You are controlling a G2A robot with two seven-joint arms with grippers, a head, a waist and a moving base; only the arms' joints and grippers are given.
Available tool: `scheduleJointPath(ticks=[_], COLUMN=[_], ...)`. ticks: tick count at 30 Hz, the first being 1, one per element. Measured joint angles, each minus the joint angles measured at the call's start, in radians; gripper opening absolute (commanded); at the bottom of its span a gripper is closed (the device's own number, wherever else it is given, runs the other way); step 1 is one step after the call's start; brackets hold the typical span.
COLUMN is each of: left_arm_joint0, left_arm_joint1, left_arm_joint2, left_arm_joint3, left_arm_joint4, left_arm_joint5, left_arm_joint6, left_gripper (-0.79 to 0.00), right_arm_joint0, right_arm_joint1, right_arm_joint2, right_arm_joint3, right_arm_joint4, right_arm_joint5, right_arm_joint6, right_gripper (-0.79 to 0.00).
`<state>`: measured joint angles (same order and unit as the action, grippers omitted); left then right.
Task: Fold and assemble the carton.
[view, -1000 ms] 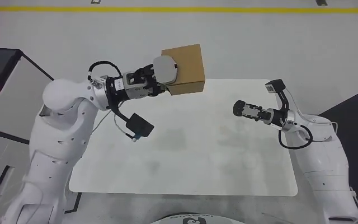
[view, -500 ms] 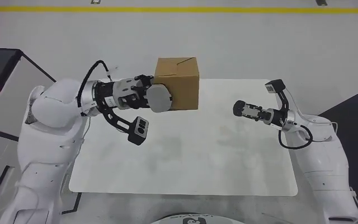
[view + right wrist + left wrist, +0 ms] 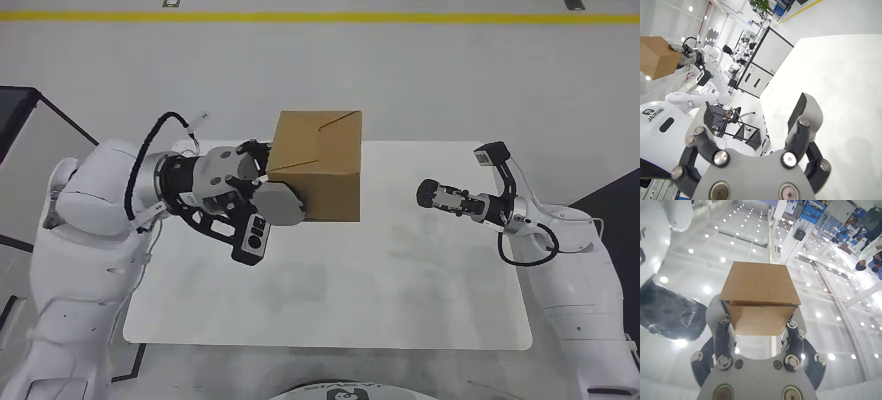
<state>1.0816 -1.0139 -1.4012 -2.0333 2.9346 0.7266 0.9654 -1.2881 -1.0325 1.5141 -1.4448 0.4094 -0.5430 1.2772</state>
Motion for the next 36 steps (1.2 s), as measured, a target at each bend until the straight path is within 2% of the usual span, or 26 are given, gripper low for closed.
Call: scheduleJointPath(ticks=[5, 8, 13, 19, 22, 24, 27, 29, 31, 36], left_arm_joint0=[0.010, 0.016, 0.012, 0.019, 0.029, 0.043, 0.036, 0.035, 0.036, 0.040], left_arm_joint1=[0.002, 0.002, 0.006, 0.007, 0.006, 0.007, 0.013, 0.012, 0.012, 0.011], left_arm_joint2=[-0.009, -0.017, -0.036, -0.028, -0.004, 0.022, 0.036, 0.032, 0.032, 0.032], left_arm_joint3=[-0.023, -0.039, -0.066, -0.055, -0.041, -0.031, -0.044, -0.053, -0.055, -0.054], left_arm_joint4=[0.109, 0.139, 0.137, 0.137, 0.125, 0.065, -0.080, -0.208, -0.261, -0.232], left_arm_joint5=[0.119, 0.157, 0.183, 0.182, 0.121, -0.003, -0.271, -0.375, -0.391, -0.389], left_arm_joint6=[-0.009, -0.031, -0.055, -0.069, -0.092, -0.085, -0.023, -0.006, -0.040, -0.055], left_gripper=[-0.785, -0.785, -0.785, -0.785, -0.785, -0.785, -0.785, -0.785, -0.785, -0.785], right_arm_joint0=[0.000, 0.000, 0.000, 0.000, 0.000, 0.000, 0.000, 0.000, 0.000, 0.000], right_arm_joint1=[0.000, 0.000, 0.000, 0.000, 0.000, 0.000, 0.000, 0.000, 0.000, 0.000], right_arm_joint2=[0.000, 0.000, 0.000, 0.000, 0.000, 0.000, 0.000, 0.000, 0.000, 0.000], right_arm_joint3=[0.000, 0.000, 0.000, 0.000, 0.000, 0.000, 0.000, 0.000, 0.000, 0.000], right_arm_joint4=[0.000, 0.000, 0.000, 0.000, 0.000, 0.000, 0.000, 0.000, 0.000, 0.000], right_arm_joint5=[0.000, 0.000, 0.000, 0.000, 0.000, 0.000, 0.000, 0.000, 0.000, 0.000], right_arm_joint6=[0.000, 0.000, 0.000, 0.000, 0.000, 0.000, 0.000, 0.000, 0.000, 0.000], right_gripper=[0.000, 0.000, 0.000, 0.000, 0.000, 0.000, 0.000, 0.000, 0.000, 0.000])
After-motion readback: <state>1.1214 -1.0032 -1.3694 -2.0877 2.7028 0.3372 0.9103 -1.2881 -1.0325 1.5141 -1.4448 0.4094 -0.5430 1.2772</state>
